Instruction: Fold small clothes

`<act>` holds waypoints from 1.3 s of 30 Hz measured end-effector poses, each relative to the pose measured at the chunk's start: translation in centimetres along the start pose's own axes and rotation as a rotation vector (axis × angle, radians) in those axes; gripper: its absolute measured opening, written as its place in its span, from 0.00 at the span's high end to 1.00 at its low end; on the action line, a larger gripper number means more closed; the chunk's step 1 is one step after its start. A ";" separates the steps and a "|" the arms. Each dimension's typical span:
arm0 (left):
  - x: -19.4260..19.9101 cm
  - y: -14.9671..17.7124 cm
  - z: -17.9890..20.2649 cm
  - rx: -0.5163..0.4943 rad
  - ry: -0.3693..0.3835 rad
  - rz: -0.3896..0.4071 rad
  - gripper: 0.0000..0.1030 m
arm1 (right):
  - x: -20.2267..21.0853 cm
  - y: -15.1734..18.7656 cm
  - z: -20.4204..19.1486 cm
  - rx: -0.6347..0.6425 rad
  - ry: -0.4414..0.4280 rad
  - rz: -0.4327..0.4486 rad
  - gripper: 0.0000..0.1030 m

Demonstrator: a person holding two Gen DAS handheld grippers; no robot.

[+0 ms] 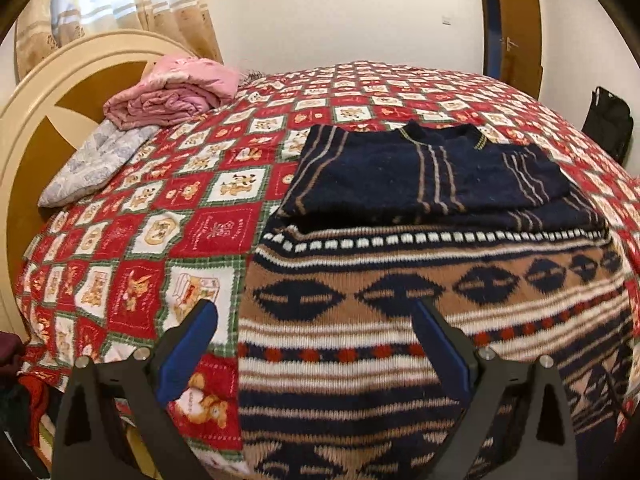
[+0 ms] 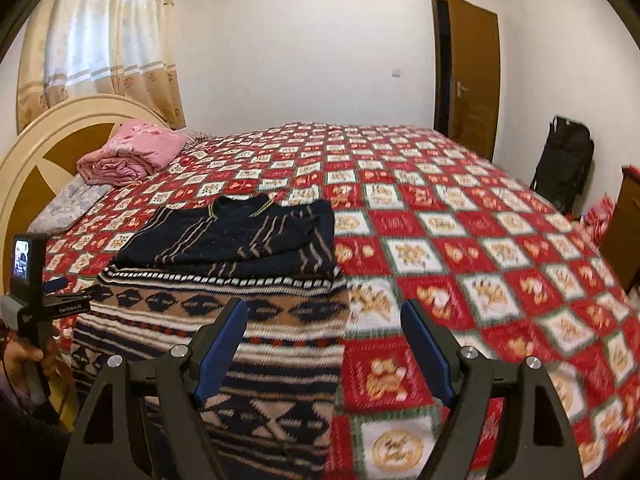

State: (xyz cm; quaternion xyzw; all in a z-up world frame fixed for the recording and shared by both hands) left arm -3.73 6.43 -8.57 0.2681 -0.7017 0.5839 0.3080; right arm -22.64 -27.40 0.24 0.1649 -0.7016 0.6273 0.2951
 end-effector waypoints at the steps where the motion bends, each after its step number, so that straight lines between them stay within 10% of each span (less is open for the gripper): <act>1: 0.4 0.3 0.0 -0.006 -0.007 0.008 0.03 | 0.4 0.4 -0.2 0.010 0.001 -0.001 0.22; 22: 7.3 2.1 0.5 -0.048 0.047 0.199 0.01 | 11.2 0.8 -1.6 0.129 0.123 0.155 0.22; 39: 4.2 5.9 -8.4 0.157 0.248 0.064 0.00 | 2.6 11.4 -0.3 -0.061 -0.153 -0.230 0.22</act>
Point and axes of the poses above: each gripper's, at about its wrist camera, not at the fingertips, and x roughly against the way its jaws point, z to its right, y to its underside, the point moved 6 cm from there along -x, roughly the way its jaws point, and after that the axes turned 5 degrees about -z, right-handed, at the moved point
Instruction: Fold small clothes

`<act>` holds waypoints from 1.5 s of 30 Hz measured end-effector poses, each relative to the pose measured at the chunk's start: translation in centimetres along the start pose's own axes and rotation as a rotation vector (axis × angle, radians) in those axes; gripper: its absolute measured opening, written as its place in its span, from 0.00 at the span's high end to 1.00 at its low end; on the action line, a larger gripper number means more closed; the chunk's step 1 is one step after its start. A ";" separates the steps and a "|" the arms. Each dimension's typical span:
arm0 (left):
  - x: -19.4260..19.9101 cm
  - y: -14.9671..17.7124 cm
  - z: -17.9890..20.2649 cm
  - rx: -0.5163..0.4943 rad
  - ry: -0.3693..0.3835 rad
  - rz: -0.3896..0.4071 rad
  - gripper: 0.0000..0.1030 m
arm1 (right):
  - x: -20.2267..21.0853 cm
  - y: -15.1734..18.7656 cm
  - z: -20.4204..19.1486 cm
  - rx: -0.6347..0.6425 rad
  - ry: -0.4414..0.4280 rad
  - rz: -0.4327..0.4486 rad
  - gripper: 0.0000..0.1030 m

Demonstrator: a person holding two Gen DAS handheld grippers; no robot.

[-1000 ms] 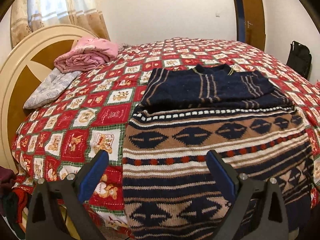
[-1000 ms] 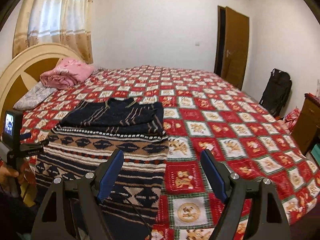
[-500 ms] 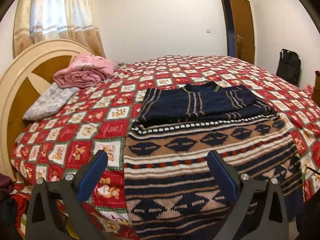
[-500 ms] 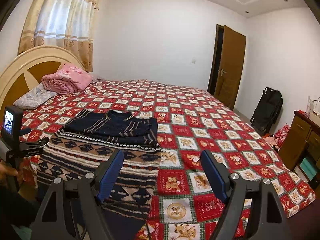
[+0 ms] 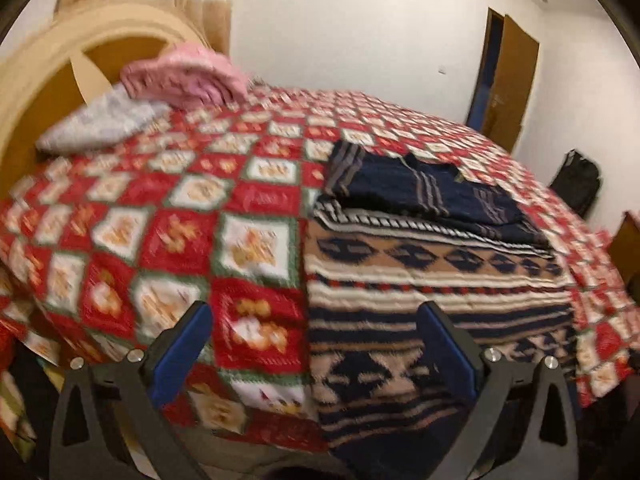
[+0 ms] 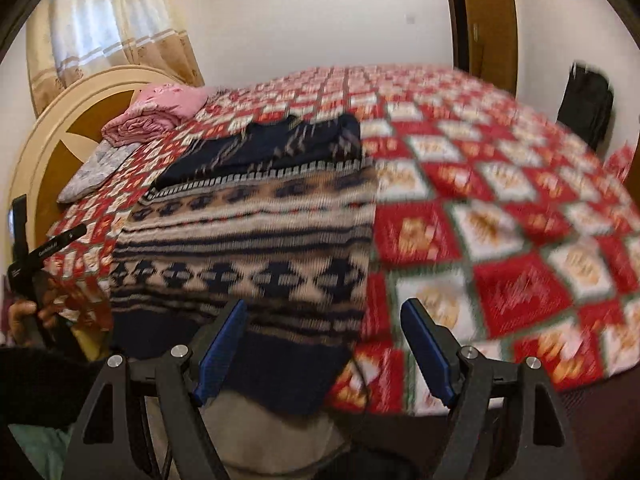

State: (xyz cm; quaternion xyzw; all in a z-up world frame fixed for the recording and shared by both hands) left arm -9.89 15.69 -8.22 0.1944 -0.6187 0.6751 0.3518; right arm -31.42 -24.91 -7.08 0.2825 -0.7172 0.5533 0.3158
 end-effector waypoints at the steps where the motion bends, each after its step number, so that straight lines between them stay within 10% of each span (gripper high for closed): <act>1: -0.3 0.5 -0.3 0.004 0.003 -0.020 0.00 | -0.1 0.5 0.2 0.000 0.000 -0.010 0.22; 4: -1.0 1.8 -0.7 -0.022 -0.029 -0.059 0.00 | 1.9 0.8 0.9 0.056 0.077 0.016 0.22; 11: -1.3 3.9 -0.1 -0.104 -0.032 -0.102 0.00 | 21.7 -1.6 5.4 0.093 0.404 0.446 0.22; 15: -0.9 4.3 1.2 -0.134 0.025 -0.099 0.00 | 29.6 -0.9 8.2 -0.033 0.384 0.619 0.22; 19: -1.6 5.2 2.4 -0.176 0.054 -0.124 0.00 | 24.8 0.3 7.6 -0.013 0.191 0.486 0.22; 27: -4.2 8.3 2.8 -0.166 0.088 -0.224 0.00 | 1.2 4.1 2.7 -0.060 -0.161 -0.039 0.22; 42: -4.6 10.0 3.3 -0.088 0.286 -0.270 0.00 | -7.5 5.1 0.0 -0.024 -0.218 -0.223 0.23; 45: -4.9 10.3 2.8 -0.093 0.258 -0.273 0.00 | -8.3 5.4 -0.9 0.003 -0.224 -0.252 0.37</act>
Point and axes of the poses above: each gripper's, at about its wrist camera, not at the fingertips, and x roughly against the way its jaws point, z to its right, y to its underside, the point moved 6 cm from there along -x, roughly the way its jaws point, and after that the axes turned 5 degrees about -z, right-handed, at the moved point
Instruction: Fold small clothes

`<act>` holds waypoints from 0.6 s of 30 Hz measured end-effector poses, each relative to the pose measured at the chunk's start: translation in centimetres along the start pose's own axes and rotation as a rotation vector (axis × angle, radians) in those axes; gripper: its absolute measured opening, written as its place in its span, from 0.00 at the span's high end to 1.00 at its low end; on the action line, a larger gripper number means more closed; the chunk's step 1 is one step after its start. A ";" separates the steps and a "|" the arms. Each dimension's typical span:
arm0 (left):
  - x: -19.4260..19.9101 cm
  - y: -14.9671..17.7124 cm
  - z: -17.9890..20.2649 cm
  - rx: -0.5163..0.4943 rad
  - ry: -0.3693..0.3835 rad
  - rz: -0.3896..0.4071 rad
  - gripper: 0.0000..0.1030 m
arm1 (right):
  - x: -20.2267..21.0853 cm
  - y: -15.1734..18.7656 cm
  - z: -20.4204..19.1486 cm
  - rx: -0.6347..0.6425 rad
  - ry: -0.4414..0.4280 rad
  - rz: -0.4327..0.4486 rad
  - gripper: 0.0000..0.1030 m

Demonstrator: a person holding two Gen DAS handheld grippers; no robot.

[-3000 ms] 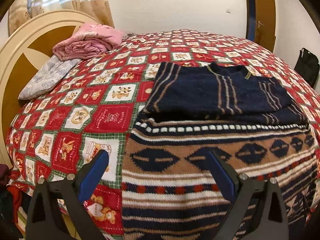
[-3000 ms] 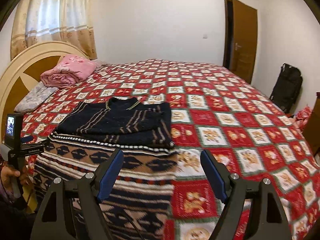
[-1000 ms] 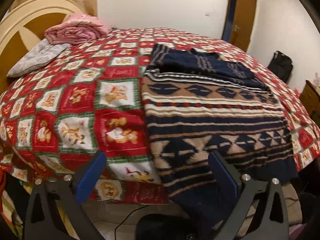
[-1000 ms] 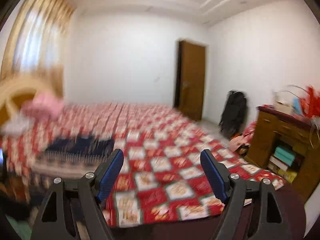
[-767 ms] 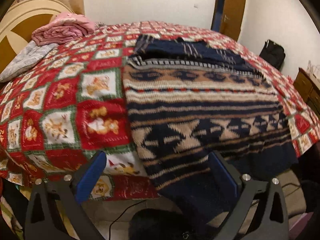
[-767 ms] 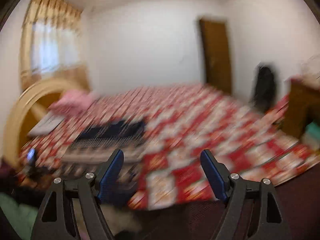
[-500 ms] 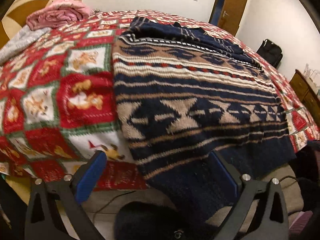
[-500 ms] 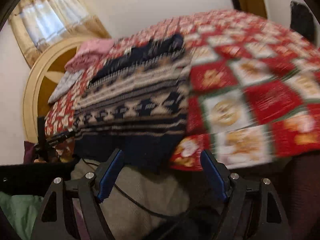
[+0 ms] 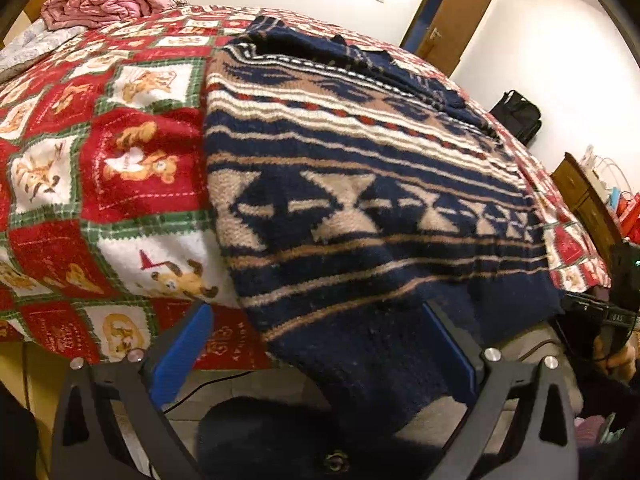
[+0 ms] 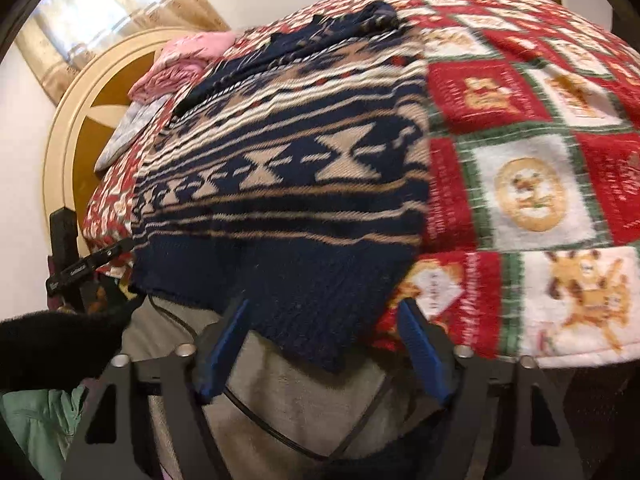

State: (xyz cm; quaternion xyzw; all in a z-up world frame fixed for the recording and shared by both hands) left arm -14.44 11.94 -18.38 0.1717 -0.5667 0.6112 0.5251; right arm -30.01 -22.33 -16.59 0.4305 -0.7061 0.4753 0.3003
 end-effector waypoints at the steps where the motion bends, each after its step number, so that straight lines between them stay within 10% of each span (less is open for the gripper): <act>1: 0.0 0.0 -0.3 0.008 -0.001 0.000 0.00 | -0.3 -0.1 -0.2 0.011 0.016 -0.008 0.41; 5: -0.5 0.1 -1.1 0.060 0.039 -0.016 0.00 | -0.3 -0.3 -0.9 0.037 0.000 -0.013 0.61; 11: -1.8 1.1 -0.9 0.094 0.100 -0.057 0.03 | -0.1 -0.1 -0.5 0.028 -0.018 -0.019 0.62; 18: -1.6 1.8 2.8 -0.069 0.151 -0.061 0.42 | -1.0 0.1 -0.2 -0.007 -0.041 -0.053 0.62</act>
Point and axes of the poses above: each gripper's, at about its wrist camera, not at the fingertips, and x roughly against the way its jaws point, z to its right, y to its underside, the point moved 6 cm from there along -x, roughly the way its jaws point, and after that the axes turned 5 degrees about -z, right-handed, at the moved point
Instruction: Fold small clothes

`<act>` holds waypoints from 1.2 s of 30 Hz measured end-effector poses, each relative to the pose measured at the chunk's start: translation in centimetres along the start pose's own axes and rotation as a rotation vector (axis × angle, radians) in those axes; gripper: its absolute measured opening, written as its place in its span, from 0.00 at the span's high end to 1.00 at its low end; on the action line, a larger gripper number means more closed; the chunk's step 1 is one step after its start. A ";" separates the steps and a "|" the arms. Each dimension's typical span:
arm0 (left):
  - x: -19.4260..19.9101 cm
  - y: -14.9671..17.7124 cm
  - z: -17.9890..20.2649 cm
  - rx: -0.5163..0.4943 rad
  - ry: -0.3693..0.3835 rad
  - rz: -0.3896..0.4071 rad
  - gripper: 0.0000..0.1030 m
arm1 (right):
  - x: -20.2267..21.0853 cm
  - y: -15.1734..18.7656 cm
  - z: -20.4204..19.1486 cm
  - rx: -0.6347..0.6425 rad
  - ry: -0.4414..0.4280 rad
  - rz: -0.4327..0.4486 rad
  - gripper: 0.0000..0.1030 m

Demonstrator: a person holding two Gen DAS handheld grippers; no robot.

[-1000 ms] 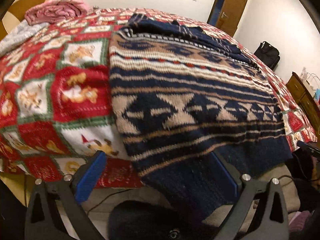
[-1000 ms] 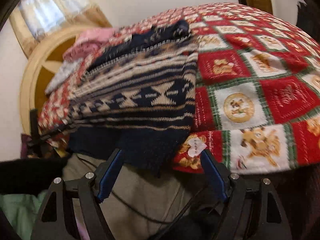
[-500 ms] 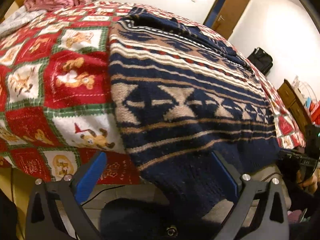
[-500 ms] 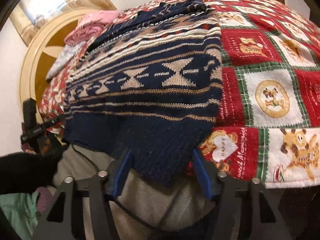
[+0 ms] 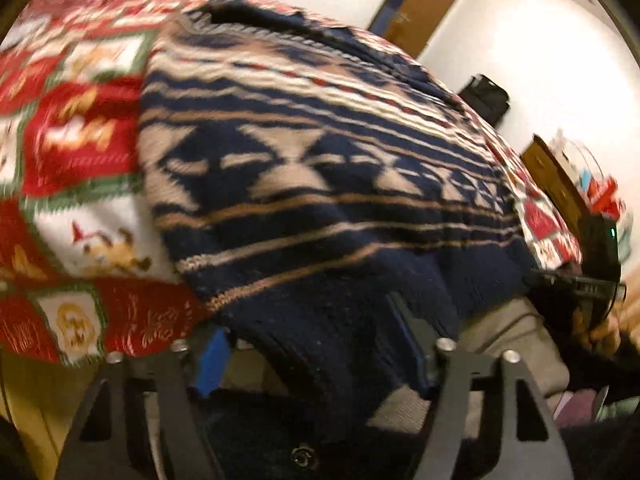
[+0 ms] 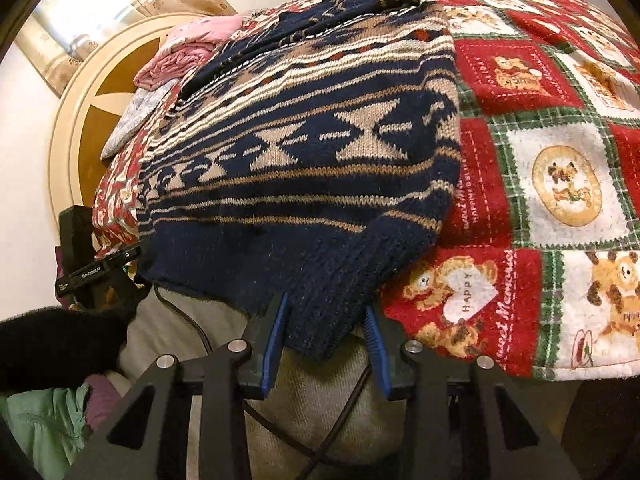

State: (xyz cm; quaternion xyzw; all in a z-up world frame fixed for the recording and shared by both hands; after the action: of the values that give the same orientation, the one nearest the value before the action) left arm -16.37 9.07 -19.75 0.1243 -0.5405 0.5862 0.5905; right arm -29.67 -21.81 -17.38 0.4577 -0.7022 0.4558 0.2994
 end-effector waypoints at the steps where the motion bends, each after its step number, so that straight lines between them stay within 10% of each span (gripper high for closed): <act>1: 0.1 0.0 0.4 -0.011 0.017 0.004 0.47 | -0.2 -0.1 -0.1 0.000 0.001 -0.001 0.62; 4: 0.6 -0.3 0.3 -0.007 0.044 0.020 0.64 | -0.4 0.0 -0.1 0.001 -0.003 -0.005 0.62; 8: 2.1 -1.2 -0.7 0.036 0.091 0.071 0.83 | 0.3 -0.2 -0.9 0.035 -0.008 0.022 0.86; 15: 7.2 -3.9 -1.0 0.083 0.148 0.217 0.87 | 5.4 -1.9 -3.5 0.067 -0.138 0.163 0.88; 26: 7.7 -7.8 1.0 -0.034 -0.062 0.268 0.87 | 6.9 -5.0 -5.3 0.050 -0.186 0.231 0.88; 31: 5.8 -6.1 -2.5 0.007 -0.150 0.170 0.77 | 7.0 -4.6 -5.4 0.063 -0.167 0.226 0.88; 36: 4.4 -3.4 -5.0 0.106 -0.061 0.029 0.35 | 6.9 -4.4 -5.3 0.069 -0.143 0.223 0.88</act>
State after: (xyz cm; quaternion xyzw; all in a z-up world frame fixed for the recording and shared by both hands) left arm -12.26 14.47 -16.54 0.1653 -0.5281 0.6186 0.5577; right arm -28.40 -20.23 -7.84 0.4181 -0.7521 0.4766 0.1801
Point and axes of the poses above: each gripper's, at about its wrist camera, not at the fingertips, and x roughly against the way its jaws point, z to its right, y to its underside, the point moved 6 cm from there along -x, roughly the way its jaws point, and after that the axes turned 5 degrees about -z, right-handed, at the moved point
